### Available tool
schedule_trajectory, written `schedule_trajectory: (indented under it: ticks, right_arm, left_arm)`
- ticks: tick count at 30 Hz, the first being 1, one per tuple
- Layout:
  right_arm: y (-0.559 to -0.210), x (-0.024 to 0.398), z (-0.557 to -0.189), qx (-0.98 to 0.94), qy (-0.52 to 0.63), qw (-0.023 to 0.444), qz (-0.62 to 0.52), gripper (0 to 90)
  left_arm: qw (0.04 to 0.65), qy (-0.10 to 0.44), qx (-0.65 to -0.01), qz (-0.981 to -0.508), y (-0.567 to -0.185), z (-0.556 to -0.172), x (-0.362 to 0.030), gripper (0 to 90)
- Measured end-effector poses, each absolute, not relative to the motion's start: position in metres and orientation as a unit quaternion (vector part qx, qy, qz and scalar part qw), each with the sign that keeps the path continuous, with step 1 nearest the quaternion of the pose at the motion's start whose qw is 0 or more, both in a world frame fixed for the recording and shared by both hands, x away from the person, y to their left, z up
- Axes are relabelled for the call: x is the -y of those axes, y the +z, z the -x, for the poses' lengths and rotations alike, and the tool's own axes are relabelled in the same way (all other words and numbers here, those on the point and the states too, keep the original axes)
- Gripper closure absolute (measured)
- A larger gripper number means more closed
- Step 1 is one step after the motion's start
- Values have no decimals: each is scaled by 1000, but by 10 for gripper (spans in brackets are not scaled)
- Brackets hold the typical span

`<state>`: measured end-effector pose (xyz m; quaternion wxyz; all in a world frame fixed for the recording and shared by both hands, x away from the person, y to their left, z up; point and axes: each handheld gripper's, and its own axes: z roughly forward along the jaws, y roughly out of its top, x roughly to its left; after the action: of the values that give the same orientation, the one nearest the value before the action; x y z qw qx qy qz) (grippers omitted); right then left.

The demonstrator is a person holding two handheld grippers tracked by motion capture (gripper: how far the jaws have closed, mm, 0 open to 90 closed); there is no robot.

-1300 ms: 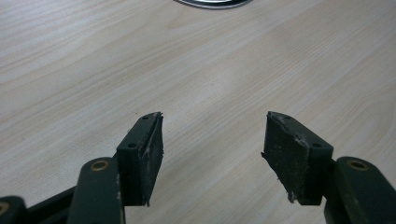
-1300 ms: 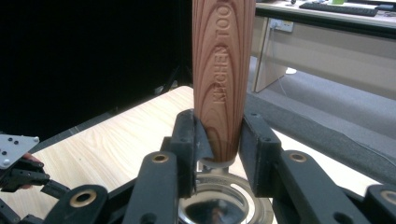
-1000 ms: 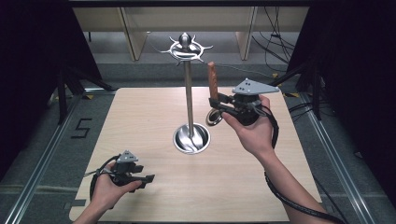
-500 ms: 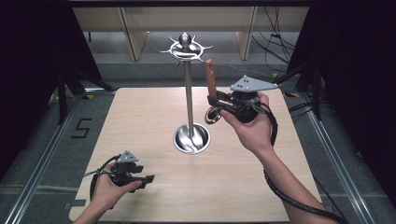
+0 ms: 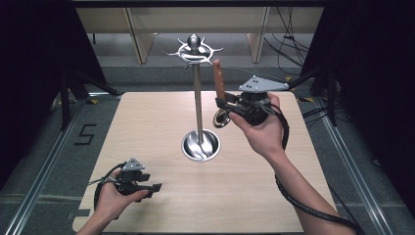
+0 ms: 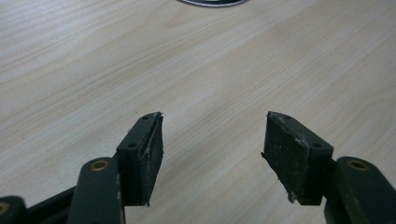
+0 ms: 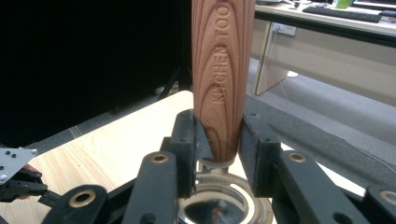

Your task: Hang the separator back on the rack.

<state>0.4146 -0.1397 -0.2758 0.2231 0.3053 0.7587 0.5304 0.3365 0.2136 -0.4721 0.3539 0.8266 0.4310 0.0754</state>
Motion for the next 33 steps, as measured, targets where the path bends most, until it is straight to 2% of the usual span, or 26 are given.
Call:
schedule_trajectory:
  ticks: [4, 9, 25, 33]
  right_arm:
    - [-276, 139, -418, -762, 526, 231, -298, 696]
    - [-277, 136, -419, -763, 526, 212, -311, 696]
    - [-276, 128, -432, -768, 520, 217, -304, 696]
    - [-282, 122, -434, -766, 529, 190, -313, 691]
  left_arm:
    - [347, 90, -434, -826, -472, -337, -214, 368]
    - [353, 80, -435, -825, -472, -337, -213, 368]
    - [356, 82, -431, -825, -472, -336, -213, 368]
    - [353, 85, -432, -826, -471, -336, -213, 368]
